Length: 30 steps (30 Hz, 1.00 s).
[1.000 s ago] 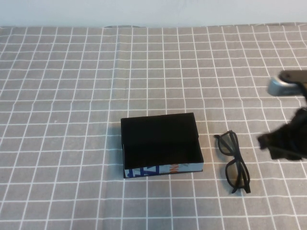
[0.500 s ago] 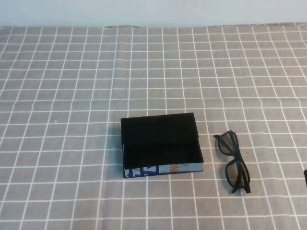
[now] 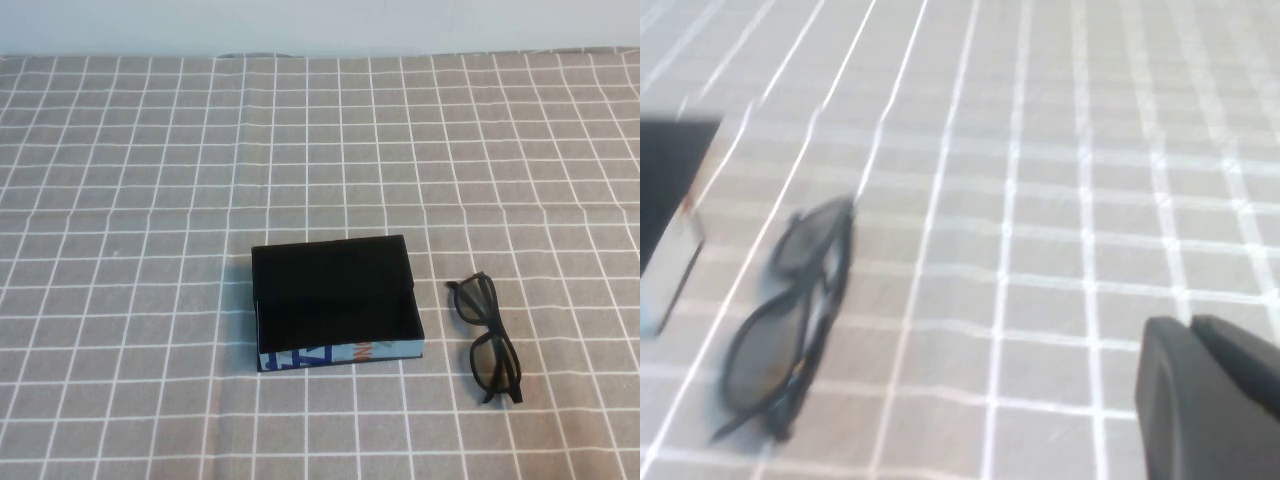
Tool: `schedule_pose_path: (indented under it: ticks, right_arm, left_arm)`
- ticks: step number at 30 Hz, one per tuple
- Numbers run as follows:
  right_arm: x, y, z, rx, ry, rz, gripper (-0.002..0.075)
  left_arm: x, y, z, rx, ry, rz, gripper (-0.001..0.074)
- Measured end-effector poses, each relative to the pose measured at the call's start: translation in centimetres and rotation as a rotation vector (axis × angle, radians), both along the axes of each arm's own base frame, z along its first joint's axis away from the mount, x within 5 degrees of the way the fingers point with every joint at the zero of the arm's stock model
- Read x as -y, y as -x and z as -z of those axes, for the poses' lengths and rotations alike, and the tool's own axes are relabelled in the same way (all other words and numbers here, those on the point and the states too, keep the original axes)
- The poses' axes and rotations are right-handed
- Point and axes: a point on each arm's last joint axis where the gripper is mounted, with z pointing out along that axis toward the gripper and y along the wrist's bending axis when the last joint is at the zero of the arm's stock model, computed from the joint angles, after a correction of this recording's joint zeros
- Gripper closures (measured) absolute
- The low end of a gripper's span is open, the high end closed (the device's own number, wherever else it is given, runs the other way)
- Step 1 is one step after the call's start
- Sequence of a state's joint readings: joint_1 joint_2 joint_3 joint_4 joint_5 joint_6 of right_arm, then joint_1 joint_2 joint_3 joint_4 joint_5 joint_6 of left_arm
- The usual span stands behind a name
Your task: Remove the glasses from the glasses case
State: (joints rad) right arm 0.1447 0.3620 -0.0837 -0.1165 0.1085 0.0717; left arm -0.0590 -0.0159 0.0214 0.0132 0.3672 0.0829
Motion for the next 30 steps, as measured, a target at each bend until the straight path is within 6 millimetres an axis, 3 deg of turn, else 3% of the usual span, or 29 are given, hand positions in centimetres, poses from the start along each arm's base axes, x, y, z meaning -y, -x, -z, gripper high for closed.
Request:
schedule_pose_path:
  ticks: [4, 10, 21, 30]
  right_arm:
    - [0.5, 1.6, 1.6, 0.118, -0.011, 0.043, 0.0743]
    - [0.7, 2.8, 1.3, 0.238, -0.026, 0.054, 0.0743]
    - [0.7, 3.0, 1.9, 0.173, -0.062, 0.06, 0.0743]
    - [0.2, 3.2, 2.6, 0.098, 0.006, -0.017, 0.0743]
  left_arm:
    - [0.0, 0.0, 0.0, 0.0, 0.0, 0.0, 0.0739]
    - [0.0, 0.0, 0.0, 0.0, 0.0, 0.0, 0.0739]
    - [0.0, 0.0, 0.0, 0.0, 0.0, 0.0, 0.0739]
    - [0.0, 0.0, 0.0, 0.0, 0.0, 0.0, 0.0739]
